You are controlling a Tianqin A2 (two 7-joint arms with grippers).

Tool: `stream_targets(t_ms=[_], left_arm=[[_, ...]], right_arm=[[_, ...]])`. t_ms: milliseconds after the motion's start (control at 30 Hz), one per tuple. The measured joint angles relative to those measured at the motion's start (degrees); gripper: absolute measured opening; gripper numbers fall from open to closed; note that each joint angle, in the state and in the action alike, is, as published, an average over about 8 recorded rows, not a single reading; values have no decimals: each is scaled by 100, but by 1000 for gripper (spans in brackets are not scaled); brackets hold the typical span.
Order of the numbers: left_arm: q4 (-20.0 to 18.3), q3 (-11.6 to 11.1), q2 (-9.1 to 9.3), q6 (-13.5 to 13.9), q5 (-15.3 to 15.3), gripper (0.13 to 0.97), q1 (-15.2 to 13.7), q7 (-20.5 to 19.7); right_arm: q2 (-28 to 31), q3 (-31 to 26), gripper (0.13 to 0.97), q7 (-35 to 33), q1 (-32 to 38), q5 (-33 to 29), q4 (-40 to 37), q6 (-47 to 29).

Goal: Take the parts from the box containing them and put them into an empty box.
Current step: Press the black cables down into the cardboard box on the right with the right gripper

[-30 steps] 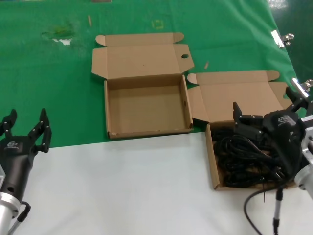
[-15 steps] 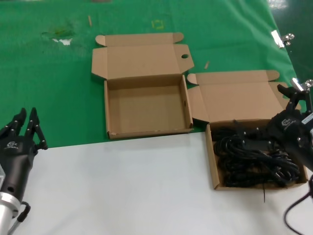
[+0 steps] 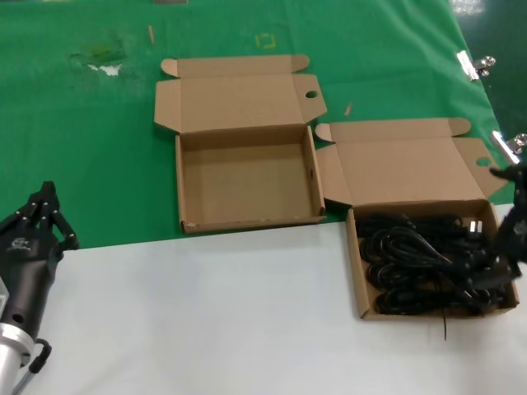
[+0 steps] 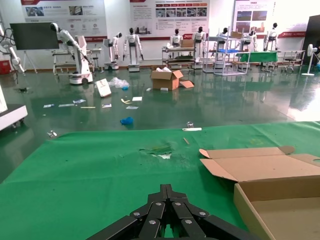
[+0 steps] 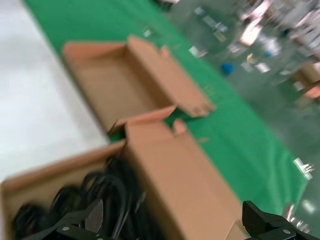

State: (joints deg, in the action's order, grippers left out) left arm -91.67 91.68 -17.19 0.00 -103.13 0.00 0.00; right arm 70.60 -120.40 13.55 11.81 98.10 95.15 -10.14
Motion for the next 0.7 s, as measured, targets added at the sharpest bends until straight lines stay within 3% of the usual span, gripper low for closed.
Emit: stream_targets(t_ms=[300, 700], left_arm=[[0, 0, 0, 0, 0, 140, 0, 0], [0, 0, 0, 0, 0, 140, 0, 0]], right_arm=[[190, 348, 966, 415, -357, -654, -28, -889], [135, 978, 964, 89, -1033, -734, 64, -1329]])
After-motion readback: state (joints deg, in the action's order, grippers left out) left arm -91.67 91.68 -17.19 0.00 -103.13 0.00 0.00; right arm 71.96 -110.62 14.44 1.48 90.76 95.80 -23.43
